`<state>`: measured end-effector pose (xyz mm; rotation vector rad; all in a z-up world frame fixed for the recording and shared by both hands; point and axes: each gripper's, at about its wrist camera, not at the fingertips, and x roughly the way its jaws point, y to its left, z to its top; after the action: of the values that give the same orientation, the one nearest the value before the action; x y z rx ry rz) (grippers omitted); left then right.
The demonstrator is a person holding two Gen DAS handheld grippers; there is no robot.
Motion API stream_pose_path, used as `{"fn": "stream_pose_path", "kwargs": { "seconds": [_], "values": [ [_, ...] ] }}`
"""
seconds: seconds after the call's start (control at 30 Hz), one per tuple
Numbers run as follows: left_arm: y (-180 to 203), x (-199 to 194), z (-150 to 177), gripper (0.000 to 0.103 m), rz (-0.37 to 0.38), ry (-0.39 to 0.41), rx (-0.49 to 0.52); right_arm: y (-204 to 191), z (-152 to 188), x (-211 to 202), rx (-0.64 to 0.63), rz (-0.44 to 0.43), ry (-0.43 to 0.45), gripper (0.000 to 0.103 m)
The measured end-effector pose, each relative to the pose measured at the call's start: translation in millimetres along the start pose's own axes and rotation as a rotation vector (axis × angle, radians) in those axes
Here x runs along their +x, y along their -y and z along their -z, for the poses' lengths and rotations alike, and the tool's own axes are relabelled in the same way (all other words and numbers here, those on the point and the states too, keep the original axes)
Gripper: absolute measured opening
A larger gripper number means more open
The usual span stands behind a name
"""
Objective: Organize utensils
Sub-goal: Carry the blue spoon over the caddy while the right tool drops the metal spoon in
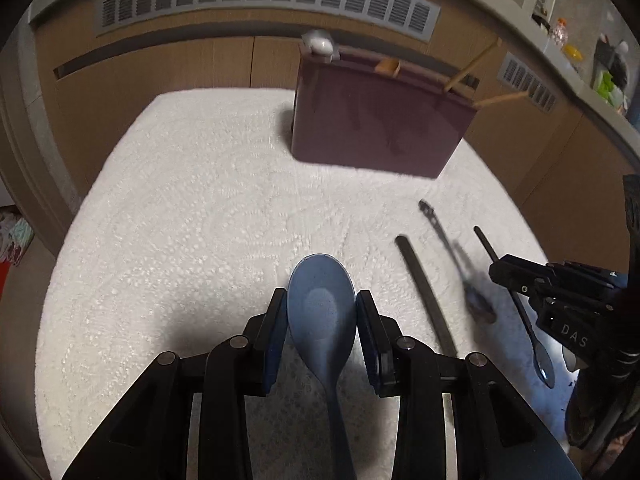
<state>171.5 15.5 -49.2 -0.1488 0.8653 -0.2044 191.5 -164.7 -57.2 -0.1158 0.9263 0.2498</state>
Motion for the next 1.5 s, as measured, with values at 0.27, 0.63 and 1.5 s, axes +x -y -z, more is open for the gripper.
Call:
{"fn": "stream_pose_path", "kwargs": {
  "seconds": [0.27,0.63,1.5],
  "values": [
    [14.8,-56.0,-30.7,0.035,0.041,0.162,0.040,23.5,-12.8,-70.4,0.095,-0.075,0.236,0.011],
    [37.1,-131.2,-171.0,0.035,0.098,0.542,0.125,29.0,-131.5,-175.9,0.057,-0.067,0.740,0.011],
    [5.8,7.5,-229.2,0.037,0.121,0.368,0.040,42.1,-208.5,-39.0,0.141,0.057,0.746,0.012]
  ]
}}
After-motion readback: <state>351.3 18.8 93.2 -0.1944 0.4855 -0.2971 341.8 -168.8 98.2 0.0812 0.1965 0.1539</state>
